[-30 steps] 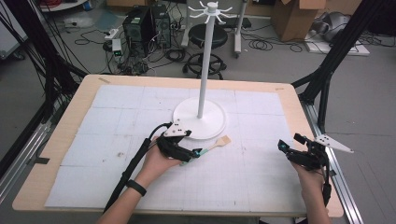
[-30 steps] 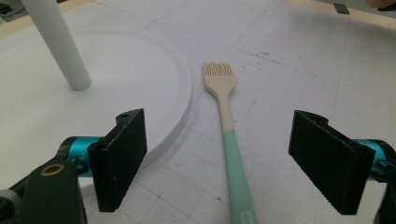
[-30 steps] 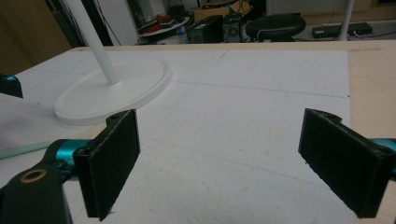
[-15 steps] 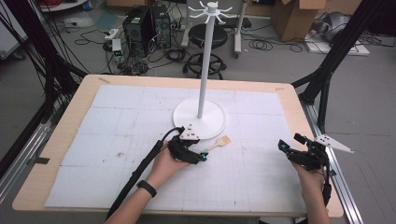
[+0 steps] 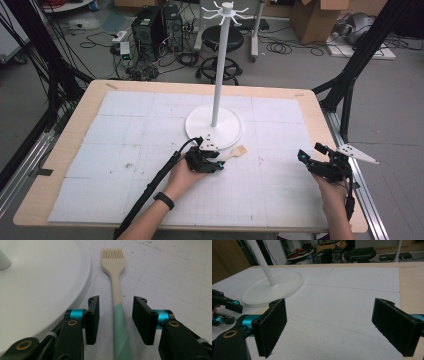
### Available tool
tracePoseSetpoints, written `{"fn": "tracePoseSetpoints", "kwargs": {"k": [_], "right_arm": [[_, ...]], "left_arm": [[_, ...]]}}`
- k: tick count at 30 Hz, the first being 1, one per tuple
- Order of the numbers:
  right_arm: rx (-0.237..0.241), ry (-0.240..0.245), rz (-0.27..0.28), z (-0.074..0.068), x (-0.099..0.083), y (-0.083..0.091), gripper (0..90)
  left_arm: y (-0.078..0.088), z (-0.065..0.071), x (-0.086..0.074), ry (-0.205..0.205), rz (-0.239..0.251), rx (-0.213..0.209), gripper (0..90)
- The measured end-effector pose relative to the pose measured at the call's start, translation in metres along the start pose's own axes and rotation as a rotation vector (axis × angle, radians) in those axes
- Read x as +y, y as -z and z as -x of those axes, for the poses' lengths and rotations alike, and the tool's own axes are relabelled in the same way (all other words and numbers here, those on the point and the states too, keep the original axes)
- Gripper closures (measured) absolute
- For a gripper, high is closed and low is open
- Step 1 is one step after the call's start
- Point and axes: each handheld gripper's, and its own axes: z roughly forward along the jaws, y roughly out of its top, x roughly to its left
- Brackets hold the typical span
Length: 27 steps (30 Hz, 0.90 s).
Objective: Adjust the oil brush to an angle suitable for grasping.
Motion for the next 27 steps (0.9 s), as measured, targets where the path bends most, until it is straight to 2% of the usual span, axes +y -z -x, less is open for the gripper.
{"fn": "tracePoseSetpoints", "kwargs": {"k": [4, 7, 11, 14, 17, 21, 24, 27], "right_arm": [[-0.002, 0.006, -0.003, 0.000, 0.000, 0.000, 11.8], [-0.002, 0.011, -0.001, -0.001, 0.000, 0.000, 11.8], [-0.005, 0.009, -0.002, -0.001, 0.000, 0.000, 11.8], [-0.012, -0.003, -0.008, -0.001, 0.000, 0.000, 11.8], [-0.010, -0.004, -0.001, 0.000, 0.000, 0.001, 11.8], [-0.011, -0.002, 0.002, 0.000, 0.001, 0.001, 11.8], [-0.009, -0.006, 0.004, 0.000, 0.001, 0.001, 11.8], [-0.009, -0.006, 0.011, 0.000, 0.001, 0.002, 11.8]], "left_arm": [[0.000, 0.001, 0.000, -0.002, -0.001, 0.016, 62.1], [-0.001, 0.005, 0.001, -0.012, -0.005, 0.021, 70.2], [-0.001, 0.007, 0.001, -0.001, -0.002, 0.013, 79.6], [-0.001, 0.007, 0.001, 0.009, -0.001, 0.013, 80.6], [-0.001, 0.007, 0.000, 0.003, 0.005, 0.013, 81.2], [0.000, 0.008, 0.000, -0.050, 0.002, 0.017, 81.5], [0.002, 0.009, 0.001, -0.062, 0.030, -0.015, 81.6], [0.008, 0.010, 0.006, -0.095, 0.067, -0.055, 81.6]]}}
